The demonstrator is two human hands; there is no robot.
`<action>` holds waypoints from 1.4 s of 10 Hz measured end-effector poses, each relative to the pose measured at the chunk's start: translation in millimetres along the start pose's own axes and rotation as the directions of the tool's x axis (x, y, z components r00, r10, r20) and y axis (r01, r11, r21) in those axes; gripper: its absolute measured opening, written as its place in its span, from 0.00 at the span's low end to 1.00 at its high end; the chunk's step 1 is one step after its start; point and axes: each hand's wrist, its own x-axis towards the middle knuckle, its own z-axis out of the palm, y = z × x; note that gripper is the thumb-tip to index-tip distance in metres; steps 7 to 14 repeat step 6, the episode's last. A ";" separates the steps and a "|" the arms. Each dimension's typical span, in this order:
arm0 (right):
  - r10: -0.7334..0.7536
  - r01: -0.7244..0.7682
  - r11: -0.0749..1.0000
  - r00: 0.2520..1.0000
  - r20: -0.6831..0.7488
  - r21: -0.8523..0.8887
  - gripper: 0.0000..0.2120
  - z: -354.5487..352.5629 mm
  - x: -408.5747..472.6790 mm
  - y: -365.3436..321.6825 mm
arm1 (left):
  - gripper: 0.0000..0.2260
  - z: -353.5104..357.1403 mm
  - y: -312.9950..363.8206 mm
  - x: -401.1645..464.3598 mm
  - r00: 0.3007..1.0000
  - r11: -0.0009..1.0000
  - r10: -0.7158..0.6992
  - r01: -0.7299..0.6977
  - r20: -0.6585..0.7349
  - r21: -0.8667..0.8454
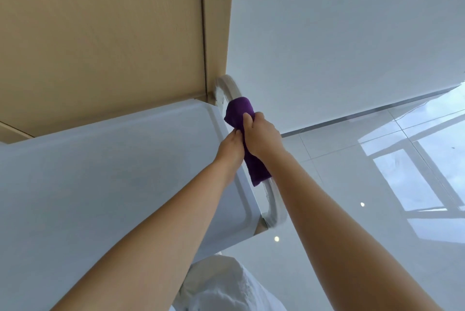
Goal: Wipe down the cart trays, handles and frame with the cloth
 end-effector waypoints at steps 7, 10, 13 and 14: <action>-0.341 0.235 0.805 0.934 -0.102 -0.545 0.28 26.2 -25.9 -34.1 | 0.21 -88.6 -50.8 -44.0 0.973 0.921 0.113 -0.026 -0.204 0.389; -0.341 0.235 0.805 0.934 -0.102 -0.545 0.28 26.2 -25.9 -34.1 | 0.21 -88.6 -50.8 -44.0 0.973 0.921 0.113 -0.026 -0.204 0.389; -0.341 0.235 0.805 0.934 -0.102 -0.545 0.28 26.2 -25.9 -34.1 | 0.21 -88.6 -50.8 -44.0 0.973 0.921 0.113 -0.026 -0.204 0.389; -0.341 0.235 0.805 0.934 -0.102 -0.545 0.28 26.2 -25.9 -34.1 | 0.21 -88.6 -50.8 -44.0 0.973 0.921 0.113 -0.026 -0.204 0.389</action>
